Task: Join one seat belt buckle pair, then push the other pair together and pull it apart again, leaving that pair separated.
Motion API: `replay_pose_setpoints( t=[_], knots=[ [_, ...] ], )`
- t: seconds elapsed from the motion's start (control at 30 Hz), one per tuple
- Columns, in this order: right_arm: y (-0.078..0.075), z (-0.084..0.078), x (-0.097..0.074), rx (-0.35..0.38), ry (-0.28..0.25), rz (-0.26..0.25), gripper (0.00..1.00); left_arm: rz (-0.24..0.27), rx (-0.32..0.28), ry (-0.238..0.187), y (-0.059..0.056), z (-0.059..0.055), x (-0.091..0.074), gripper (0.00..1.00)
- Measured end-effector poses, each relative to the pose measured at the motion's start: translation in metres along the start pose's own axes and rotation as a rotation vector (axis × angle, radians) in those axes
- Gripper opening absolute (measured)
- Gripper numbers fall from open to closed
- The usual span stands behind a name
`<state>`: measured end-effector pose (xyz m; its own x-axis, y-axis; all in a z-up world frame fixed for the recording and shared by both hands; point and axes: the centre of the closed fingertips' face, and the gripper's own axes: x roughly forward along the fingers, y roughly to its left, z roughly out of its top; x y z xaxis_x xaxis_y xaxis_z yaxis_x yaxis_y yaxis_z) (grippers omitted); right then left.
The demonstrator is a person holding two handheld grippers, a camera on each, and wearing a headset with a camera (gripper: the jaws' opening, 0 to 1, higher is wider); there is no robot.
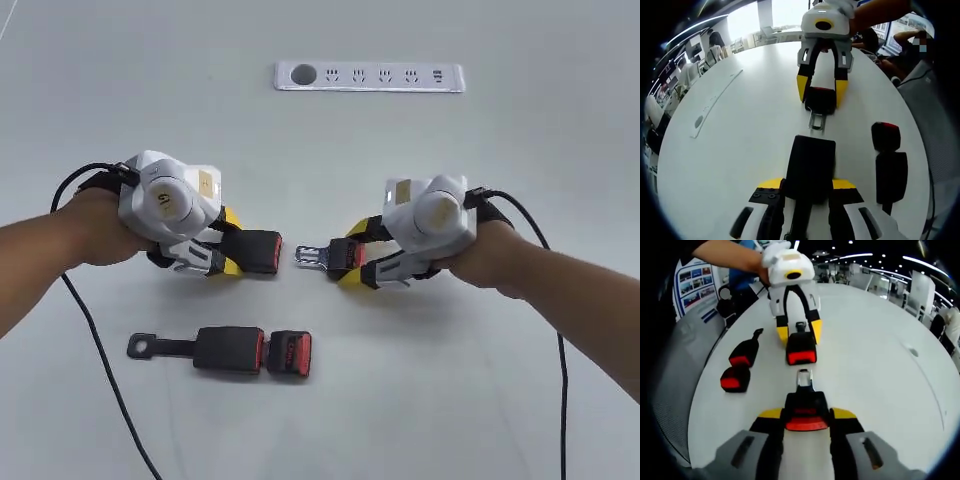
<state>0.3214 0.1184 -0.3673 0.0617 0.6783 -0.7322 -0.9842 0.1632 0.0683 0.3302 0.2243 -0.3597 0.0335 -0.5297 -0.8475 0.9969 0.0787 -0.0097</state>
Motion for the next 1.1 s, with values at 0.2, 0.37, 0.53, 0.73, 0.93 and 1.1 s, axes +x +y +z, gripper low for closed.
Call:
replay_pose_setpoints(
  t=[0.2, 0.37, 0.53, 0.73, 0.93, 1.1],
  knots=[
    [-0.001, 0.008, 0.007, -0.010, -0.012, -0.001, 0.35, 0.000, -0.002, 0.002, 0.001, 0.000, 0.000, 0.35],
    [0.000, 0.013, 0.013, -0.009, -0.026, 0.005, 0.35, 0.000, -0.001, 0.004, 0.001, 0.000, 0.001, 0.35],
    [0.000, 0.014, 0.014, -0.030, -0.012, 0.002, 0.35, 0.003, -0.003, -0.005, 0.001, 0.001, 0.002, 0.35],
    [0.000, 0.016, 0.017, -0.010, -0.010, 0.003, 0.35, 0.003, -0.004, -0.006, 0.001, 0.001, 0.003, 0.35],
    [0.000, 0.024, 0.024, -0.034, -0.001, 0.001, 0.35, 0.003, -0.004, -0.005, 0.001, 0.002, 0.002, 0.35],
    [0.001, 0.023, 0.022, 0.016, -0.017, 0.008, 0.34, 0.011, 0.000, -0.006, 0.001, 0.002, 0.003, 0.35]
  ],
)
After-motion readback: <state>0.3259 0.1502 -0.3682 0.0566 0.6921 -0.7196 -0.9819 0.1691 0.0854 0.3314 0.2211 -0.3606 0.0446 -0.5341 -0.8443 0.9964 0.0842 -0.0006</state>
